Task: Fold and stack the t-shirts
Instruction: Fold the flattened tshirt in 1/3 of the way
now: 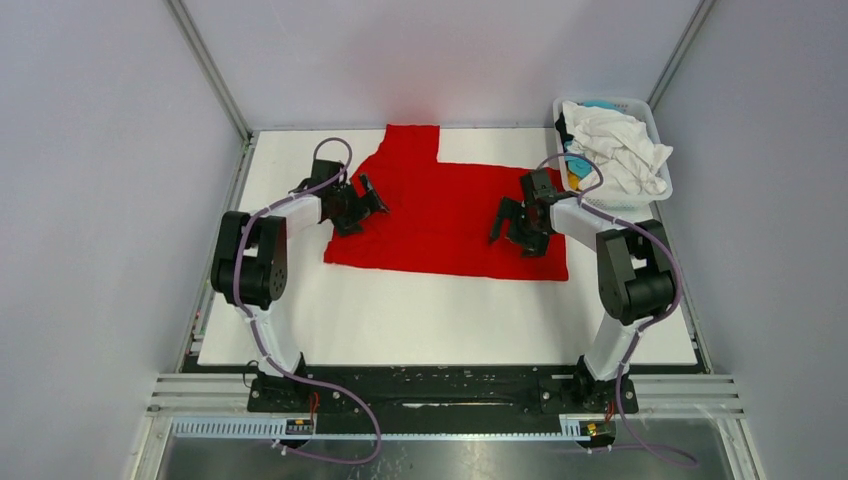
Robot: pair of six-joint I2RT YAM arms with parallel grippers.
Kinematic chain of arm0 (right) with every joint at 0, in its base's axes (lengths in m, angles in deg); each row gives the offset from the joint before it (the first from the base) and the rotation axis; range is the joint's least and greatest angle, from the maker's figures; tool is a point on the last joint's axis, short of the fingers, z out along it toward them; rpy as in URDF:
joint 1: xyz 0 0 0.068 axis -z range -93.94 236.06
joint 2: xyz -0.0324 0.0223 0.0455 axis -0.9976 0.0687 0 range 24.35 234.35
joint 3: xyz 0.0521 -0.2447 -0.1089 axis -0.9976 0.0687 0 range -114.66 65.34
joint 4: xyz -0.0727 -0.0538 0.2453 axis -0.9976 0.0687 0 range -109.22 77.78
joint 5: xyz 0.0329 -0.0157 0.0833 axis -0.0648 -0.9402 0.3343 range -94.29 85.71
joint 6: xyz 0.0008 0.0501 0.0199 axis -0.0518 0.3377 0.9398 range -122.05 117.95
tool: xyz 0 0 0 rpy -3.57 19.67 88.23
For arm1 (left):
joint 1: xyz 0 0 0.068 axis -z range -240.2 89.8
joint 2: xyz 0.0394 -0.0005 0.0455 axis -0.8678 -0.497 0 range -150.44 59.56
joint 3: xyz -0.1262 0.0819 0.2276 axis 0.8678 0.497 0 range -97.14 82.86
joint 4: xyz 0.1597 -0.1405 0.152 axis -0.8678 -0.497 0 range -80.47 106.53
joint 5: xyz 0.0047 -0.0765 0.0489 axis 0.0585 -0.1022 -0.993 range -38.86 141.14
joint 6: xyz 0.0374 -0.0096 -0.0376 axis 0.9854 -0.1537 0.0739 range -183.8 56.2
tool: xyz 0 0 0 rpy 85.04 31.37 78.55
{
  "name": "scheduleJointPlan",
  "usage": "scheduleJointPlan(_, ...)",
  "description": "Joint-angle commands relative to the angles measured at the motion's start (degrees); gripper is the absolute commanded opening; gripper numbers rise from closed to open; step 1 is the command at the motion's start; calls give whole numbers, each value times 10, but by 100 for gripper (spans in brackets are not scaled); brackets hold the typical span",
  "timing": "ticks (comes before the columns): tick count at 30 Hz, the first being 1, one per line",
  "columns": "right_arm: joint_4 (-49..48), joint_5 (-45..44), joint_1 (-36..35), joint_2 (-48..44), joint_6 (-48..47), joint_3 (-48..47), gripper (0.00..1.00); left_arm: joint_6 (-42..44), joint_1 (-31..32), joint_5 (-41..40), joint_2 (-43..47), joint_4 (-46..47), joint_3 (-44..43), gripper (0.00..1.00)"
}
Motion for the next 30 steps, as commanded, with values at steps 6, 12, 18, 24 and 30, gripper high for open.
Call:
scheduleJointPlan(6,5,35,-19,-101,22,176,99,-32,4,-43,147,-12,221,99)
scheduleJointPlan(12,47,32,-28,-197,37,280,100,-42,6,-86,277,-58,339,99)
scheduleJointPlan(18,62,38,-42,-261,53,336,99,-69,21,-70,384,-76,432,99)
scheduleJointPlan(24,77,55,-59,-321,78,366,100,-86,39,-105,475,-119,459,99)
scheduleJointPlan(30,124,42,-70,-363,93,376,99,-87,39,-132,508,-149,460,99)
